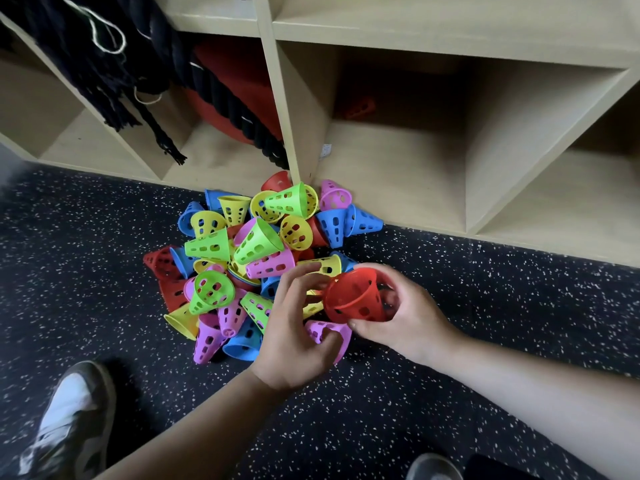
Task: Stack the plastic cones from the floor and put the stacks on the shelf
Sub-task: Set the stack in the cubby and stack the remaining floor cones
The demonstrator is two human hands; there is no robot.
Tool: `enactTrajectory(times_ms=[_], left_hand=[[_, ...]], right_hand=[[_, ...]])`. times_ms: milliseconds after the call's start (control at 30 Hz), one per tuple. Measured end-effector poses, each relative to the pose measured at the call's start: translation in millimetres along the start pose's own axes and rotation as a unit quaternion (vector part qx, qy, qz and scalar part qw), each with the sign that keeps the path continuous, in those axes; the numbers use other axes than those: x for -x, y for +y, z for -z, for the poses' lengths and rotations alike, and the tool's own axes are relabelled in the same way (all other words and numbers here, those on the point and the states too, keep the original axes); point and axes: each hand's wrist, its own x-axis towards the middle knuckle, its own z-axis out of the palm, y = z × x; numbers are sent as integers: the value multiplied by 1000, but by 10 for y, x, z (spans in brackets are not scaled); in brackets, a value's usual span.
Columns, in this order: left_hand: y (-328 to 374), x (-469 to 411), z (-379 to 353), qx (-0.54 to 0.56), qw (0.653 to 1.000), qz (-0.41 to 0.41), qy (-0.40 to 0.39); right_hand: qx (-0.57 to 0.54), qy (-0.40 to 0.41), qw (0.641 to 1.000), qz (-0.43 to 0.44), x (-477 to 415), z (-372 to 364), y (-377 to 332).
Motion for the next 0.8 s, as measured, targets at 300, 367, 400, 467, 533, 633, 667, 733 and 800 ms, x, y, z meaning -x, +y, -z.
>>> enactTrajectory(times_ms=[300, 367, 400, 467, 533, 633, 667, 733, 800], left_hand=[[-52, -45, -13, -60, 997, 26, -38], [-24, -11, -36, -43, 997, 37, -48], [-15, 18, -69, -35, 997, 45, -45], [-67, 78, -166, -29, 997, 72, -12], [-152, 133, -240, -35, 994, 105, 14], [-236, 157, -283, -67, 996, 64, -12], [-237, 146, -289, -83, 995, 43, -27], [-220, 120, -297, -138, 989, 0, -49], [-194, 84, -314, -194, 979, -32, -52]], right_hand=[[-29, -11, 999, -28, 4, 70, -47], [-49, 7, 998, -34, -5, 82, -65], [-54, 12, 998, -37, -9, 77, -83], [-49, 5, 998, -45, -5, 31, -75], [-50, -6, 997, -57, 22, -36, -45], [-41, -19, 998, -54, 48, -55, -14], [-39, -23, 998, -48, 46, -31, -20], [-43, -30, 998, -26, 36, 19, -59], [-59, -24, 998, -11, 30, 44, -122]])
